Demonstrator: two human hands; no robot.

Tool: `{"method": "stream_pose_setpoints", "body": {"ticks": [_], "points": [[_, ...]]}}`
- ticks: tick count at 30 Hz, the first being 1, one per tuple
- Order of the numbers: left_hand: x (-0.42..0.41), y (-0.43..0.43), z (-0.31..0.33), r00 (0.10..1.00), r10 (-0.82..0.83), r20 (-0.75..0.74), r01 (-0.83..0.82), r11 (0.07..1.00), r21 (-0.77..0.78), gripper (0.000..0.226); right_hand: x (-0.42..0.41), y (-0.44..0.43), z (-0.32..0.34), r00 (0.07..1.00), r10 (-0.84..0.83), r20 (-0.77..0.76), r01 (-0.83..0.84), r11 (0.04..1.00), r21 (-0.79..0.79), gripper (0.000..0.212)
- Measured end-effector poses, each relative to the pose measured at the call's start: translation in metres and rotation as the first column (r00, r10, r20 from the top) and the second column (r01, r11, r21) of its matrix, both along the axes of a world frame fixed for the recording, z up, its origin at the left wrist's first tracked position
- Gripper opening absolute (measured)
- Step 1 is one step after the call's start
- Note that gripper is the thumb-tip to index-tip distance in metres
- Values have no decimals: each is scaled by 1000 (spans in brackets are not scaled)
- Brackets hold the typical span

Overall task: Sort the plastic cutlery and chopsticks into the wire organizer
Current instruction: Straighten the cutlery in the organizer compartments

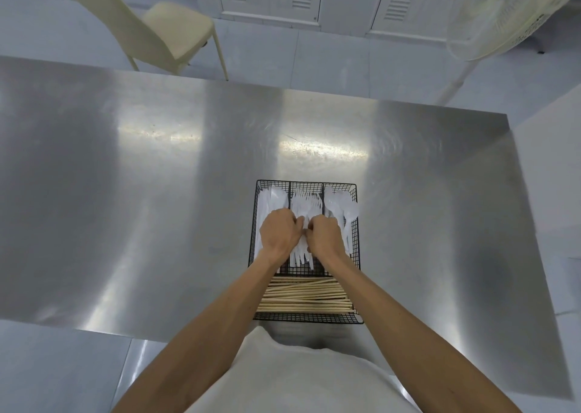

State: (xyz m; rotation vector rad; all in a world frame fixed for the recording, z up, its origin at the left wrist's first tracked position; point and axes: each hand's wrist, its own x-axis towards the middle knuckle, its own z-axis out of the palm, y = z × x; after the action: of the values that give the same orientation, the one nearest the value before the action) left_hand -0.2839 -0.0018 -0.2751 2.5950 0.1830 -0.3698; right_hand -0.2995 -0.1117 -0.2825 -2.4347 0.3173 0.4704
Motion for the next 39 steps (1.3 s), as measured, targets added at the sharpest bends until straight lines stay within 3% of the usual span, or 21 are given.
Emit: {"method": "stream_pose_setpoints", "body": {"ticks": [7, 14, 22, 26, 30, 34, 39], "points": [[-6, 7, -1, 998, 4, 57, -3, 1000, -13, 44, -28, -35, 4, 956, -239, 168, 261, 957, -126, 20], [-23, 24, -2, 989, -11, 146, 7, 1000, 28, 22, -27, -48, 3, 986, -142, 85, 159, 956, -247, 30], [-27, 45, -8, 985, 112, 129, -120, 991, 55, 21, -13, -44, 2, 994, -107, 14, 107, 962, -252, 31], [-26, 46, -15, 995, 61, 84, -72, 988, 137, 22, -20, -45, -2, 994, -85, -69, 67, 972, -227, 32], [-24, 43, -18, 999, 24, 43, -32, 982, 185, 24, -21, -45, -1, 994, -106, -38, 96, 972, -213, 37], [-24, 39, -20, 1000, 22, 17, -24, 991, 134, 21, -10, -51, 2, 989, -140, 53, 148, 968, -203, 47], [-28, 39, -20, 999, 19, 42, -22, 996, 86, 19, -6, -54, 5, 999, -46, -4, 43, 952, -303, 43]]}}
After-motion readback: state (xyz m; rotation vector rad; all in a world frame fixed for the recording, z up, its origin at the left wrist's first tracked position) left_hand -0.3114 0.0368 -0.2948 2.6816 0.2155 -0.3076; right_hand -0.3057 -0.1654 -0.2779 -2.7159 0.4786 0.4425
